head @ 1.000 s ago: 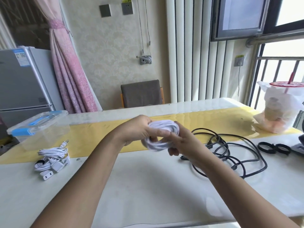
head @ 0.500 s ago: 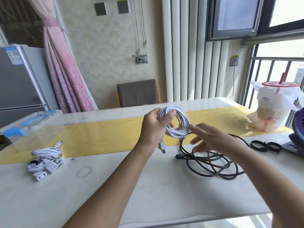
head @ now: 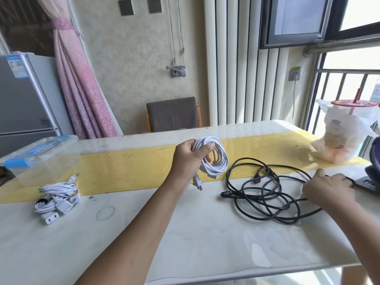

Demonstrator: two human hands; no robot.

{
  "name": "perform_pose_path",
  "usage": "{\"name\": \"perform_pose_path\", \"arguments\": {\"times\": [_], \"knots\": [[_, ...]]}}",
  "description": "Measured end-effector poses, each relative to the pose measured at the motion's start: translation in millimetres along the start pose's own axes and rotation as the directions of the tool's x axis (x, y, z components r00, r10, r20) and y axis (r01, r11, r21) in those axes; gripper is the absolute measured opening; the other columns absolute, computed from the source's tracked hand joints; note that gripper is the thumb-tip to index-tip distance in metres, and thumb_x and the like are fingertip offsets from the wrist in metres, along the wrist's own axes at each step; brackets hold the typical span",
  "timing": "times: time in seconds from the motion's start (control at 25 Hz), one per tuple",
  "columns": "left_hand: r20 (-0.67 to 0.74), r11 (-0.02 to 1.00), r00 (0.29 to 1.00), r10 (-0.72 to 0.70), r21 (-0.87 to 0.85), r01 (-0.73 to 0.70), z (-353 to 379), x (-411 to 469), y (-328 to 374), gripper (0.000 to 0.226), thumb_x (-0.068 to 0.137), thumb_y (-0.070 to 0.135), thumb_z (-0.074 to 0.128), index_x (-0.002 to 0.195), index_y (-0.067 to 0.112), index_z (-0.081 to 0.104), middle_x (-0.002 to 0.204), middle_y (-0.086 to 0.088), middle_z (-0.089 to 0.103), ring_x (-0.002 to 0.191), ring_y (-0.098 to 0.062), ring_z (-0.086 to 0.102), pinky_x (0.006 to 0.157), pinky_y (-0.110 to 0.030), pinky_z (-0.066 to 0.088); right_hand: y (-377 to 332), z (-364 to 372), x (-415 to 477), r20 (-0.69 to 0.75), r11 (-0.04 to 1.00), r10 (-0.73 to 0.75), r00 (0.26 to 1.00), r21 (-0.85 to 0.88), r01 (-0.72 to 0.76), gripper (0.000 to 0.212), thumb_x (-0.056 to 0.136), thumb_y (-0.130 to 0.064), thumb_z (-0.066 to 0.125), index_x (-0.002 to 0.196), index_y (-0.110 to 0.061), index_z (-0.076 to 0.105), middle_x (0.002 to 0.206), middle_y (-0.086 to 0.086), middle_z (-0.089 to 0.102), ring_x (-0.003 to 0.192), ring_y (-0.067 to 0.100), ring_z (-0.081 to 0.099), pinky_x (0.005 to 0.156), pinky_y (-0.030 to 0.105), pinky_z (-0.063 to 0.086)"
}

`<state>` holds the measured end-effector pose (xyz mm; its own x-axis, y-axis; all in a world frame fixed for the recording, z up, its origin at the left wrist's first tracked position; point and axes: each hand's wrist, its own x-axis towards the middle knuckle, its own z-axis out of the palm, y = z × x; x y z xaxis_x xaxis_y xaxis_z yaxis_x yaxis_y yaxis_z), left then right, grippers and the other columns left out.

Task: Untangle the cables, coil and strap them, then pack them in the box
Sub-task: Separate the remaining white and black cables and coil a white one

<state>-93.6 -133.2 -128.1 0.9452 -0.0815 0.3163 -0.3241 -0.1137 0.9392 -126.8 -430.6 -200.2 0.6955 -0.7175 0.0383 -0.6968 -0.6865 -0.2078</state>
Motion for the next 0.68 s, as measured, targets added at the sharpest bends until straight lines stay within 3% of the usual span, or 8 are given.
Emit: {"name": "perform_pose_path", "arguments": {"times": [0.28,0.52,0.68], "knots": [[0.010,1.000,1.000,-0.028,0.004,0.028,-2,1,-10,0.021,0.085,0.025,0.069,0.071,0.011,0.061,0.050,0.009,0.057,0.052,-0.008,0.053,0.052,-0.015,0.042,-8,0,6,-0.004,0.997,-0.045,0.999,0.057,0.045,0.037,0.086,-0.009,0.046,0.122,0.001,0.042,0.130,0.033,0.033,0.122,0.040,0.031,0.100,0.040,0.031],[0.019,0.998,0.998,-0.059,0.009,0.059,-1,2,-15,0.023,0.084,0.026,0.070,0.074,0.008,0.061,0.050,0.009,0.057,0.053,-0.010,0.053,0.054,-0.016,0.042,-25,-5,14,0.043,0.986,0.038,0.998,0.162,-0.044,0.054,0.091,-0.024,0.053,0.133,0.004,0.035,0.137,0.032,0.027,0.127,0.038,0.027,0.103,0.041,0.031],[0.018,0.998,0.998,-0.065,0.006,0.065,-2,2,-16,0.024,0.085,0.024,0.069,0.067,0.012,0.059,0.050,0.009,0.057,0.054,-0.010,0.053,0.053,-0.016,0.042,-50,0,3,0.069,0.989,-0.037,0.997,0.145,0.026,0.057,0.093,-0.026,0.051,0.134,0.007,0.031,0.137,0.034,0.027,0.127,0.041,0.028,0.104,0.042,0.032]]}}
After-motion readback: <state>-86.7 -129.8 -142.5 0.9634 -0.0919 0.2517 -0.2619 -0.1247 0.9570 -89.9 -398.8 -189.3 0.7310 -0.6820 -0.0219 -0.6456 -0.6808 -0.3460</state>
